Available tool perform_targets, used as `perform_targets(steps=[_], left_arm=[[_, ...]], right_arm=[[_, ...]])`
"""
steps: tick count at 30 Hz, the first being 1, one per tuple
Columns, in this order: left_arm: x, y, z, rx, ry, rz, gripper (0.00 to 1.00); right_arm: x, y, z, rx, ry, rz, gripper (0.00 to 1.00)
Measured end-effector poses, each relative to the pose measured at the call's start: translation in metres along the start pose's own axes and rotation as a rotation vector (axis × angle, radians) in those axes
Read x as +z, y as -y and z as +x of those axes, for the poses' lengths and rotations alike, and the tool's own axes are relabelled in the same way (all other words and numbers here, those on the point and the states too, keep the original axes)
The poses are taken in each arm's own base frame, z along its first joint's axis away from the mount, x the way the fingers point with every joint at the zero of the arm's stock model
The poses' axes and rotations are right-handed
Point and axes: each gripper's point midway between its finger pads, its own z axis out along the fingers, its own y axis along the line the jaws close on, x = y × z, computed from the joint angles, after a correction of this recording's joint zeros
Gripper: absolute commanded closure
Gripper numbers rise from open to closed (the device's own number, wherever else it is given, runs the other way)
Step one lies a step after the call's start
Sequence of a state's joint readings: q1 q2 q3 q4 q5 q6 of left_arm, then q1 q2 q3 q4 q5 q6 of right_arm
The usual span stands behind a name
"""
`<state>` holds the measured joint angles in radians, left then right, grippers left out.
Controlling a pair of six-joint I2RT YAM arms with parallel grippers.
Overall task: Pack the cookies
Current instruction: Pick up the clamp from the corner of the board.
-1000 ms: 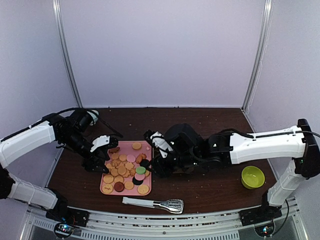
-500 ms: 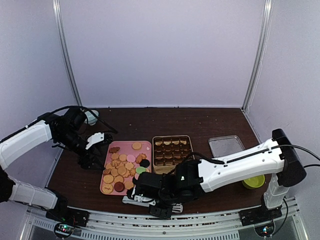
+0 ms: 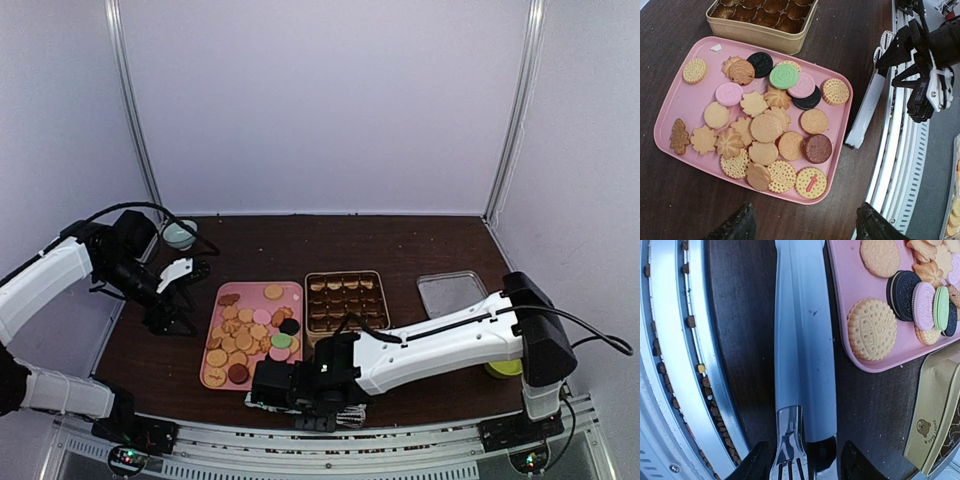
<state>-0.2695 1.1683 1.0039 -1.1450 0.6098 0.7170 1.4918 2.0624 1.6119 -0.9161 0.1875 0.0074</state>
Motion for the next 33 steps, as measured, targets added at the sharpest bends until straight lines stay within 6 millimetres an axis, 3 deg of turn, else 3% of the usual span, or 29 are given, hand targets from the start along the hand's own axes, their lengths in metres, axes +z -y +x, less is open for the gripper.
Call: perform_targets(steps=[9,19,29,33], left_arm=[[-0.008,0.01,-0.001,0.001,0.018,0.012,0.3],[-0.012,0.012,-0.005,0.001,0.026,0.018,0.3],[-0.016,0.016,-0.013,0.015,0.063,0.027,0.29],[-0.026,0.024,-0.025,0.042,0.122,0.02,0.2]], right_arm=[[0.012,0.003,0.005,-0.117,-0.059,0.149,0.7],[0.009,0.015,0.001,-0.188,-0.059,0.284,0.99],[0.007,0.031,0.008,-0.203,-0.044,0.395,1.0],[-0.022,0.053,0.005,-0.099,0.048,0.455,1.0]])
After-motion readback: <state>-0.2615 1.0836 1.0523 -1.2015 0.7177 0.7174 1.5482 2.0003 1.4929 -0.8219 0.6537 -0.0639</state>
